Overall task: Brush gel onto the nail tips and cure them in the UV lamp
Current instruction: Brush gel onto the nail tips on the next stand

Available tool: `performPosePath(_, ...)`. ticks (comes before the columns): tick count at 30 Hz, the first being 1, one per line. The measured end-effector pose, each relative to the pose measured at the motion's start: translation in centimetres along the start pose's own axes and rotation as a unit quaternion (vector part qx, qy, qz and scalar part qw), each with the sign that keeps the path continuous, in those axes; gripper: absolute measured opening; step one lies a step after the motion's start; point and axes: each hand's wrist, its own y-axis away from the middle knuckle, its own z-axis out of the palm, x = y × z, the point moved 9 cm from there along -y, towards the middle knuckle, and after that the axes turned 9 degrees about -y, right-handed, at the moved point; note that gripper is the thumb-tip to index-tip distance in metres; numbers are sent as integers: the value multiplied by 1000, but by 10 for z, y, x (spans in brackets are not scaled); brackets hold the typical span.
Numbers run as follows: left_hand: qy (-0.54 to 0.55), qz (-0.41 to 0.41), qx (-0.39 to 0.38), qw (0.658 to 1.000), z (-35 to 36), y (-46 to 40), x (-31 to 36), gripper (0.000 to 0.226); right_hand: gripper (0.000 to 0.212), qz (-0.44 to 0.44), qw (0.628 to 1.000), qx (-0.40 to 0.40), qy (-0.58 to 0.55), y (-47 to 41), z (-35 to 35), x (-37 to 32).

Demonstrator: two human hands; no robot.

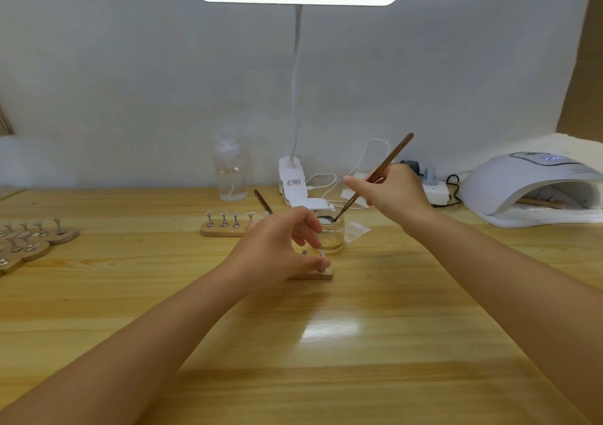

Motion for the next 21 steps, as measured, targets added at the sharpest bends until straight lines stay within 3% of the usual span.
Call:
performPosePath(10, 4, -5, -5, 1000, 0, -1, -2, 38, 25, -16, 999, 22, -22, 3, -20, 0)
performPosePath(13, 6, -2, -8, 1000, 0, -1, -3, 39, 24, -37, 995, 50, -81, 9, -27, -5)
performPosePath(17, -11, 4, -23, 1000, 1, -2, -5, 42, 20, -109, 978, 38, -173, 37, -22, -22)
performPosePath(21, -11, -4, -39, 999, -1, -3, -14, 45, 6, -175, 965, 6, -195, 72, -7, -28)
